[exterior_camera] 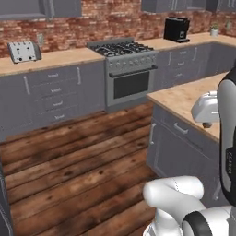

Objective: Close all open cabinet doors.

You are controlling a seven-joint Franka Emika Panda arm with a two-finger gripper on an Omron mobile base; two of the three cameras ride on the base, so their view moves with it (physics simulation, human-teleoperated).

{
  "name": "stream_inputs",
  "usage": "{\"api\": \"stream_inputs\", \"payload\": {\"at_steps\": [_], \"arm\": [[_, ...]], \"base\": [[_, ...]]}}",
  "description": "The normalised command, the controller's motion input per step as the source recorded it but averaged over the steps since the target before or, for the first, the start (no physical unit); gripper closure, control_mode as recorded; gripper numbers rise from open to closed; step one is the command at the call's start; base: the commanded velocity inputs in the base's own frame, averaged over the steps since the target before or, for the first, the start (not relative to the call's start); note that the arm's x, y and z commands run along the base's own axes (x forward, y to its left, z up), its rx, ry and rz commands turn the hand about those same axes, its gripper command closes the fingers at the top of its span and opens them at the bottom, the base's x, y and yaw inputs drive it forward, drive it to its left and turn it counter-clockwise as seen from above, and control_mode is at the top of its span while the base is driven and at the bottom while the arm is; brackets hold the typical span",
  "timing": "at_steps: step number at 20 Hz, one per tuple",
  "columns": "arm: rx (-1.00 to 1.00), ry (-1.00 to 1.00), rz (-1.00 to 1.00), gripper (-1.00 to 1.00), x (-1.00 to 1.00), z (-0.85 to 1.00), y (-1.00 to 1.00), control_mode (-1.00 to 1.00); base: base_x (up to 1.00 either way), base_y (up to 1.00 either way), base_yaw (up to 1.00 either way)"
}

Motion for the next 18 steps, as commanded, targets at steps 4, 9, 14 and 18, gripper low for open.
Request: {"api": "stream_inputs", "payload": {"at_steps": [4, 9, 14, 18], "arm": [[0.00, 0.00, 0.00, -1.00, 0.00, 0.00, 0.00, 1.00], [0.00, 0.00, 0.00, -1.00, 0.00, 0.00, 0.00, 1.00], [0.00, 0.00, 0.00, -1.00, 0.00, 0.00, 0.00, 1.00], [0.00, 0.00, 0.00, -1.00, 0.00, 0.00, 0.00, 1.00]], "base": [[0.10, 0.29, 0.48], [0.08, 0.17, 0.33], [0.22, 0.18, 0.24], [0.28, 0.20, 0.12]]}}
